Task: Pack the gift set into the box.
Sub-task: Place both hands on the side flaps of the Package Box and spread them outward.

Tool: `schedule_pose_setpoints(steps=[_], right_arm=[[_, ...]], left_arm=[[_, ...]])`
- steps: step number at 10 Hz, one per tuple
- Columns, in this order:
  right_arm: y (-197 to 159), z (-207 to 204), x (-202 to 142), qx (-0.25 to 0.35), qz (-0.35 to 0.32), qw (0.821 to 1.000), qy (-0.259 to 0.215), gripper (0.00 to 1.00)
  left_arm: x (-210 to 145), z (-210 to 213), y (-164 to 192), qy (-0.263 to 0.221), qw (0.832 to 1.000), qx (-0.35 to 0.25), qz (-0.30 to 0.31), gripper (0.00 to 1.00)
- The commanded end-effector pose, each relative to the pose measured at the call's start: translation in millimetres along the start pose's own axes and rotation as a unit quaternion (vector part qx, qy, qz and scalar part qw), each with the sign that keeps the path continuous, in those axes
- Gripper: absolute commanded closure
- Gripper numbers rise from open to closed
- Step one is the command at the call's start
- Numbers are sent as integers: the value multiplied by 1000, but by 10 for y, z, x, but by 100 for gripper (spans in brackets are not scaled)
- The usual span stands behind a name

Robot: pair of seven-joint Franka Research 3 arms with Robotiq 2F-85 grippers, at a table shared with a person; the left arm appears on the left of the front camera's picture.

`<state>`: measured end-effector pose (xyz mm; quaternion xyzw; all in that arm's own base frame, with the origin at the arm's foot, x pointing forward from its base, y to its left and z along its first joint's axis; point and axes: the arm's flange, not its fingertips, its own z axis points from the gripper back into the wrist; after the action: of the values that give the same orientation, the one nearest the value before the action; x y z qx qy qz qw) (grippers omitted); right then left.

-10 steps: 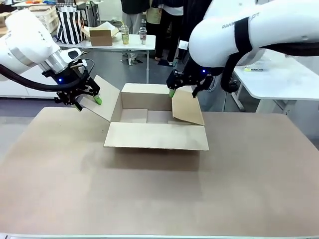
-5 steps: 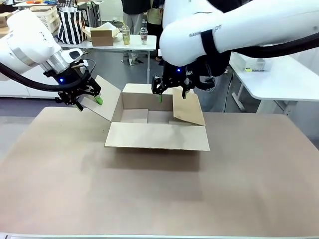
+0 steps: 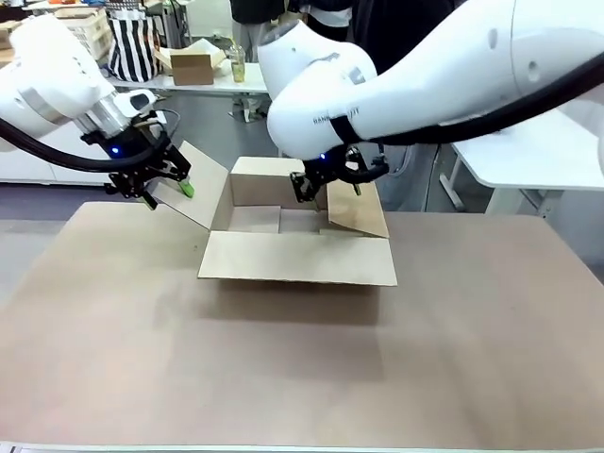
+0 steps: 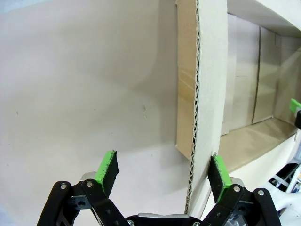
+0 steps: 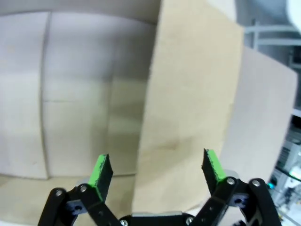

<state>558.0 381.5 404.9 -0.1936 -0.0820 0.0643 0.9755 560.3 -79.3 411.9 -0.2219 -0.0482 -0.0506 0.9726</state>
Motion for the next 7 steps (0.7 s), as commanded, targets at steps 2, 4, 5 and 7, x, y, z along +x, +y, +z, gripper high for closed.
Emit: schedule_pose_setpoints(steps=[2, 4, 5, 7], right_arm=[[-67, -29, 6, -79, -33, 996, -18, 0], [-241, 46, -20, -88, -53, 994, -30, 0], [-362, 98, -41, -93, -63, 993, -30, 0], [-655, 205, -98, -93, -88, 991, -31, 0]], left_arm=[[-18, 29, -12, -1, 1000, 8, 6, 0], [-18, 29, -12, -1, 1000, 8, 6, 0], [-18, 29, -12, -1, 1000, 8, 6, 0], [-18, 29, -12, -1, 1000, 8, 6, 0]])
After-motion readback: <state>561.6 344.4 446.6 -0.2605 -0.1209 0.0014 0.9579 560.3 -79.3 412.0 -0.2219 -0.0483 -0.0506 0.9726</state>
